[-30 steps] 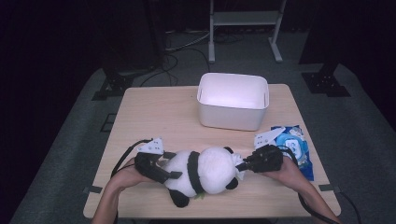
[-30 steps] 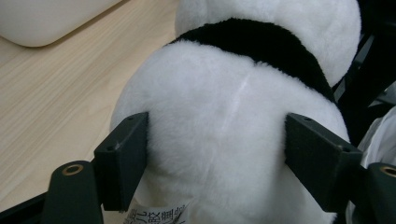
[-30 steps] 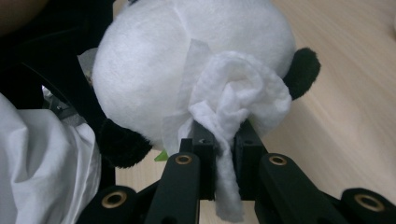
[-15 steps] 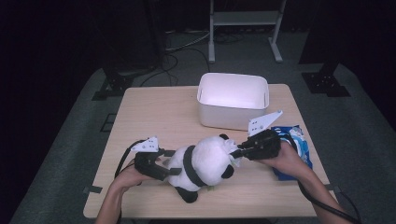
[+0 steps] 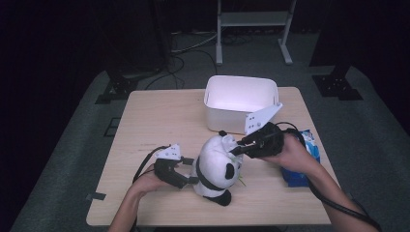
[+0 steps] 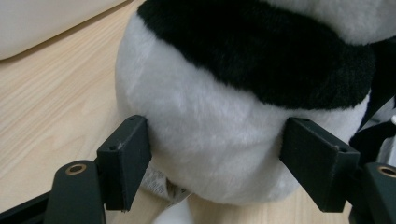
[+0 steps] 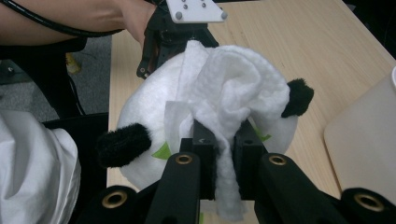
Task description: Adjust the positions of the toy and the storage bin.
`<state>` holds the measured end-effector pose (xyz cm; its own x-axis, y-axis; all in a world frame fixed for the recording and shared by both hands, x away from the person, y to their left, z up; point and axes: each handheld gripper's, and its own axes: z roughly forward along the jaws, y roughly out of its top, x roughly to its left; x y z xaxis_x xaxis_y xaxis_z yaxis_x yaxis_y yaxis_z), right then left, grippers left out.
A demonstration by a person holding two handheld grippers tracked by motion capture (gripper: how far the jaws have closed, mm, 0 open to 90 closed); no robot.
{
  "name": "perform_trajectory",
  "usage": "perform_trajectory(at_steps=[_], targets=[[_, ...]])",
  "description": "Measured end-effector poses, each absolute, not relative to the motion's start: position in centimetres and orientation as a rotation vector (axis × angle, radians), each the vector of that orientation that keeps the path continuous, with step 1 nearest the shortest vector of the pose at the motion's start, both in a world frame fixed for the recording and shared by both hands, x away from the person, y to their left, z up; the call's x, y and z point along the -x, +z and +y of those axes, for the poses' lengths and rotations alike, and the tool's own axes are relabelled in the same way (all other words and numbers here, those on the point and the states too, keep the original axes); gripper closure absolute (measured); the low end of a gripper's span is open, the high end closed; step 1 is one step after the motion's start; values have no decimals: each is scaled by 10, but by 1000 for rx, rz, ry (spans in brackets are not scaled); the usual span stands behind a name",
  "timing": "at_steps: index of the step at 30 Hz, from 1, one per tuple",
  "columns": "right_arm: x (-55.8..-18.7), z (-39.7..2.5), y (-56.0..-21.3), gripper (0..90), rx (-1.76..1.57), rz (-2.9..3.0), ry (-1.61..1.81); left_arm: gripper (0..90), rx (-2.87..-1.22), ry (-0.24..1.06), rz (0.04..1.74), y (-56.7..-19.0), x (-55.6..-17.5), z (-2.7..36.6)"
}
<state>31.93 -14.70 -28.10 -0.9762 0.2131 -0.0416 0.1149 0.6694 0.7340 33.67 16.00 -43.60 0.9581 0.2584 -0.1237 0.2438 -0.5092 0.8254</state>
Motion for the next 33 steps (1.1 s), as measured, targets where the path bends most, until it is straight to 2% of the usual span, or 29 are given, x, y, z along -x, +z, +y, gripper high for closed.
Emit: perform_trajectory(at_steps=[9, 14, 18, 33], targets=[[-323, -136, -280, 817, -260, 2768, 1184, 249, -2185, 86, 285, -417, -329, 158], [-325, -129, -277, 816, -235, 2774, 1178, 248, -2129, 92, 227, -399, -325, 154], [-325, -120, -274, 816, -216, 2771, 1162, 239, -2208, 160, 175, -386, -320, 148], [-329, -114, -277, 816, -217, 2782, 1199, 200, -2222, 173, 153, -359, -312, 162]])
